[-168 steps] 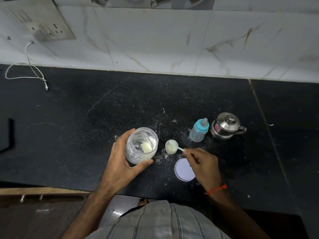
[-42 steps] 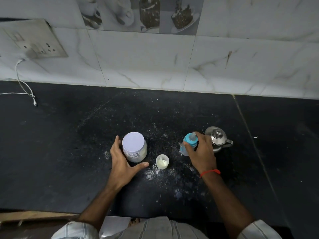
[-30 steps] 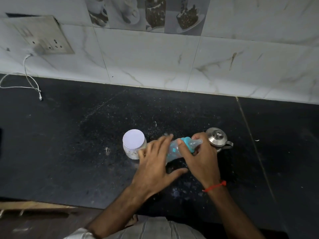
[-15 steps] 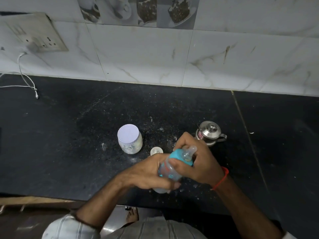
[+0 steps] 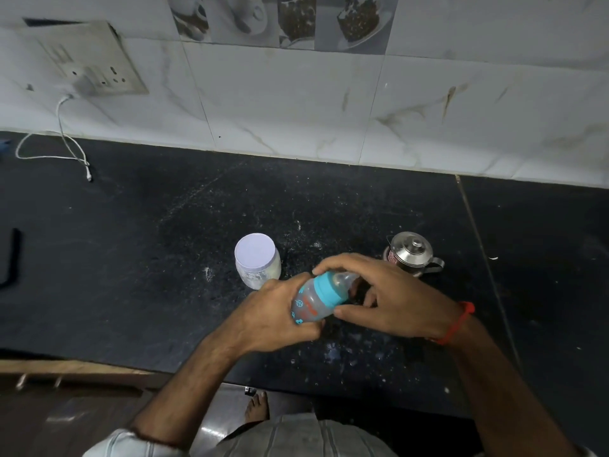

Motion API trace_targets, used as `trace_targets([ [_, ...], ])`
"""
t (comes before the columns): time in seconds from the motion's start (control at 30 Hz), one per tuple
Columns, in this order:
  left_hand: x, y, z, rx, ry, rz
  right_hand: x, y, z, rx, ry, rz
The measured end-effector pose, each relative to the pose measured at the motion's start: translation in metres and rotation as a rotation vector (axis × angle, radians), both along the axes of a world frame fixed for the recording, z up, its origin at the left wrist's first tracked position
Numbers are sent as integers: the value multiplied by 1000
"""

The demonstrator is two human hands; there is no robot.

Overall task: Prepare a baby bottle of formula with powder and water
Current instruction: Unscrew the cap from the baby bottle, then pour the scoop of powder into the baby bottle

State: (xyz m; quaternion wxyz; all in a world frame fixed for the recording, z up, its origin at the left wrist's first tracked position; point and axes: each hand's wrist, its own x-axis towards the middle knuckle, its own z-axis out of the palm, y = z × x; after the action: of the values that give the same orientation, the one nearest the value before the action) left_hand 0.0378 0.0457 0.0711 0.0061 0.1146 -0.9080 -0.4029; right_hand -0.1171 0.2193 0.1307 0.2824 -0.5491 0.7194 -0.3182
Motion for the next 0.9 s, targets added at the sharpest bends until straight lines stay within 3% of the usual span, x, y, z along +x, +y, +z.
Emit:
trace_targets([
  [0.07,2,-4,2,-86,-28,-13,0,0,2,48,-111,11],
  [0.2,6,-3,6,-184,-80,-17,6,-8,-8,14,-20,-18],
  [0.3,12,-9,-2,-203,-103,38,2,-3,-18,-32,-67,-51],
  [0.43,33,-27,-19,2,-54,227,4,8,-54,-22,-69,-282],
  [0.6,53,-31,-21,201,176,447,17,5,-118,301,251,-296],
  [0.73,58,-27,-20,283,322,486,24,-1,-145,359,314,-309],
  [0.9,59,-25,-21,294,349,487,28,-5,-151,394,305,-315],
])
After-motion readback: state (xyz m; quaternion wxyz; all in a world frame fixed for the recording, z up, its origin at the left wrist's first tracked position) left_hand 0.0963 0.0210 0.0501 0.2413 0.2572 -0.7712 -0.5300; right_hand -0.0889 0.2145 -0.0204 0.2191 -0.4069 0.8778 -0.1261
